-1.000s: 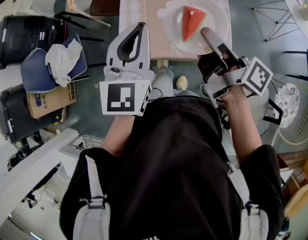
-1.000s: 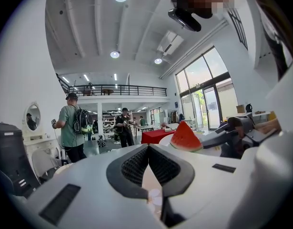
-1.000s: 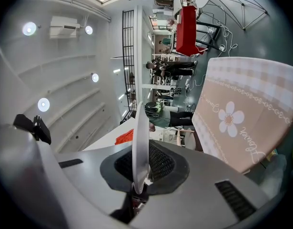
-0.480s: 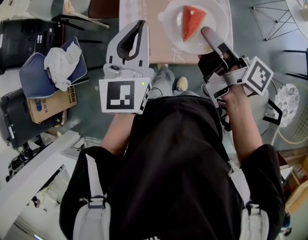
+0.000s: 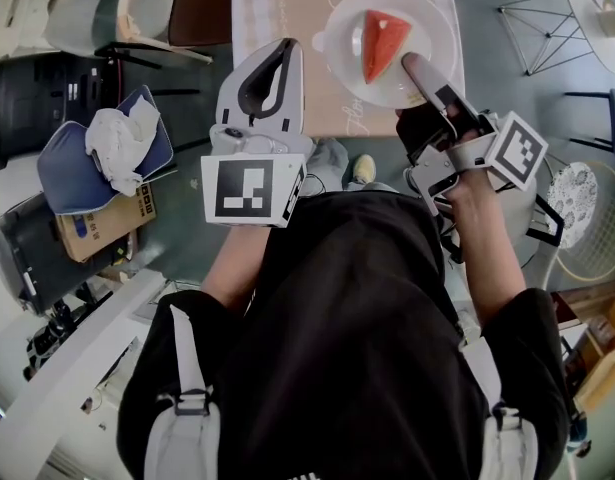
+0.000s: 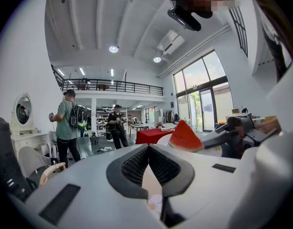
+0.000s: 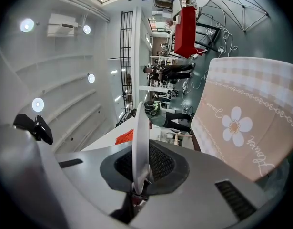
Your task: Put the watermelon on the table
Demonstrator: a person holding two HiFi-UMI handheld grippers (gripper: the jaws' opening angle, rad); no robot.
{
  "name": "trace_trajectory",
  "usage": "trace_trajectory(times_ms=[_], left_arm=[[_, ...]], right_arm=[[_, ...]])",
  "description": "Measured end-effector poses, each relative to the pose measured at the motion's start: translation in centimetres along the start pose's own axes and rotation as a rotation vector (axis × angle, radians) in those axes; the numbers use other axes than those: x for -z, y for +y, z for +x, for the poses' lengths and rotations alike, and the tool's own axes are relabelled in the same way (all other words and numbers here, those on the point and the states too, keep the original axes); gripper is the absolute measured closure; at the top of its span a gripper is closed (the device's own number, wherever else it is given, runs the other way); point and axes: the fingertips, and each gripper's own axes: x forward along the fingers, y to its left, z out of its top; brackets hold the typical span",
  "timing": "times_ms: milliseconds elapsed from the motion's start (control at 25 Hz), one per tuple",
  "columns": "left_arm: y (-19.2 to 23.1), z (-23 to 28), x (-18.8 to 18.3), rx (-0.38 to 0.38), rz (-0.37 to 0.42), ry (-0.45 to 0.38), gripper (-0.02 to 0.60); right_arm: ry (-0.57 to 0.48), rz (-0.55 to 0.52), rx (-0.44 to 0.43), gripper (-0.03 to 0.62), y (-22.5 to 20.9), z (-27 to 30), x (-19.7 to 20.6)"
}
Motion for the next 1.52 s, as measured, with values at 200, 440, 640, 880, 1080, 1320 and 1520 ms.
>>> trace_trajectory(times_ms=[200,440,640,880,1080,1320,1520], left_arm=[[1.0,1.8,0.1,0.027,-0.003,-0.004,0.569],[2.6,3.7,0.4,0.057,-0.014,0.003,0.570],[4.2,5.0,0.2,0.076,-0.020,-0.011,0.569],[6.1,6.3,0.1,0.103,-0.026,-0.024,0.569],[7.4,7.3,0.0,0.126,-0.048,-0.035,0.569],[8.4,7.7,0.9,0.148,-0.040,-0.023,0.570],[9.7,7.6,1.5,0.147,-0.051,-0.015,0.569]], right_arm=[[-0.023,0.000,-0.002,0.576,-0.3,1.2,-0.9],[-0.055,0.002,0.006,0.576,-0.6,3.0,-1.8],[-0.077,-0.003,0.016,0.576,-0.7,4.4,-2.2],[-0.101,-0.014,0.027,0.576,-0.6,6.2,-2.6],[-0.137,-0.014,0.037,0.576,-1.0,7.6,-3.1],[-0.154,-0.023,0.038,0.576,-1.2,8.6,-3.2],[-0.159,-0.023,0.044,0.576,-1.4,9.7,-2.8]])
